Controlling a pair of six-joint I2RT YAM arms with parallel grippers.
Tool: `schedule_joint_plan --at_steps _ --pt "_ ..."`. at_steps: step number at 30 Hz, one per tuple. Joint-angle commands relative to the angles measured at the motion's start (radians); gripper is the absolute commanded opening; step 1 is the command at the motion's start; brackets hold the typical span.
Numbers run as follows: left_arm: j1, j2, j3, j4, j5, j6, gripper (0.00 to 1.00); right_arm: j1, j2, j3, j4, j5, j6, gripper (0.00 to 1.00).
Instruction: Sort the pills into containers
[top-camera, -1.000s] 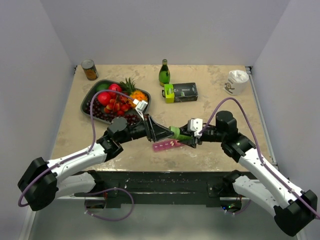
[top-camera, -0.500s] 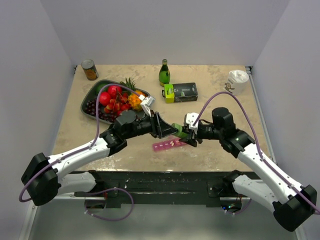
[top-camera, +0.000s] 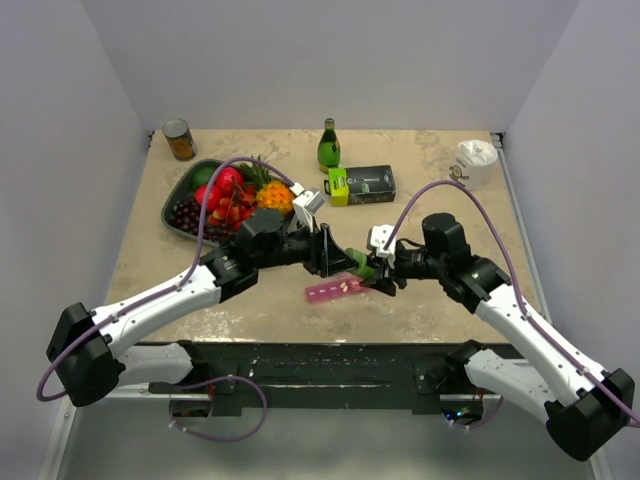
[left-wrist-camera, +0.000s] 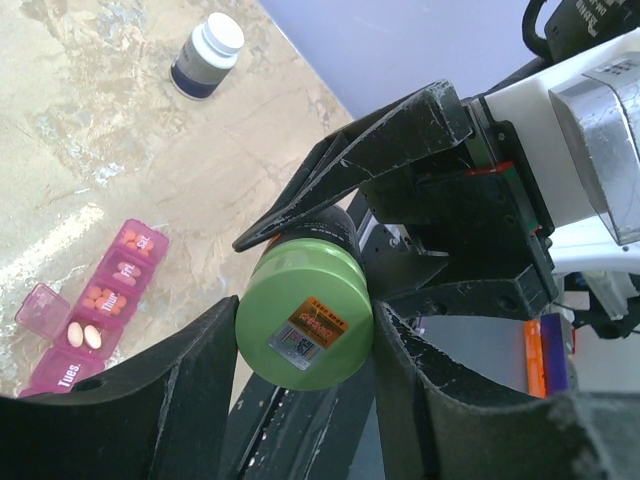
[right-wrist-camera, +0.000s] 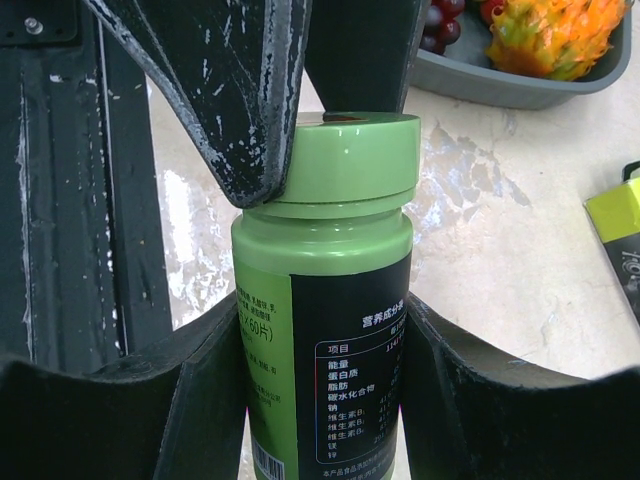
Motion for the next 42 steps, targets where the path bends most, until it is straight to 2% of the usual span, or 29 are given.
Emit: schedule_joint_plan --at_steps 1,6,10,14,21,24,27,32,35,38,39,42 --pt "-0.019 0.036 0.039 -0.13 0.072 0.089 0.0 0.02 -0.012 0.094 0.092 -0.08 0.005 0.0" --pt "-0.019 0.036 -0.022 0.034 0.166 0.024 0.0 0.018 -0.024 0.053 0.235 -0.152 0.187 0.0" --pt "-0.019 0.024 -0.058 0.099 0.211 -0.009 0.0 0.018 -0.024 0.047 0.305 -0.182 0.258 0.0" --pt "-0.019 0.002 -0.07 0.076 0.239 0.042 0.0 0.017 -0.024 0.042 0.33 -0.215 0.295 0.0" --pt "0.03 -0.015 -0.069 -0.025 0.404 0.201 0.0 0.006 -0.043 -0.002 0.41 -0.28 0.428 0.0" --pt "0.042 -0.024 -0.05 -0.102 0.388 0.266 0.15 0.003 -0.053 -0.016 0.447 -0.284 0.46 0.0" --pt "0.049 -0.03 -0.033 -0.165 0.36 0.286 0.25 -0.002 -0.059 -0.027 0.453 -0.283 0.463 0.0" --pt "0.055 -0.036 -0.006 -0.214 0.319 0.299 0.32 -0.003 -0.066 -0.034 0.456 -0.283 0.465 0.0" --pt "0.058 -0.044 0.004 -0.234 0.302 0.303 0.4 -0.002 -0.069 -0.036 0.457 -0.283 0.465 0.0" --pt "0.062 -0.054 0.008 -0.248 0.291 0.306 0.53 -0.003 -0.07 -0.037 0.459 -0.281 0.463 0.0" --pt "0.064 -0.061 0.011 -0.252 0.28 0.306 0.6 -0.006 -0.073 -0.039 0.459 -0.281 0.463 0.0" --pt "0.067 -0.076 0.016 -0.262 0.265 0.309 0.71 -0.006 -0.073 -0.039 0.459 -0.281 0.46 0.0"
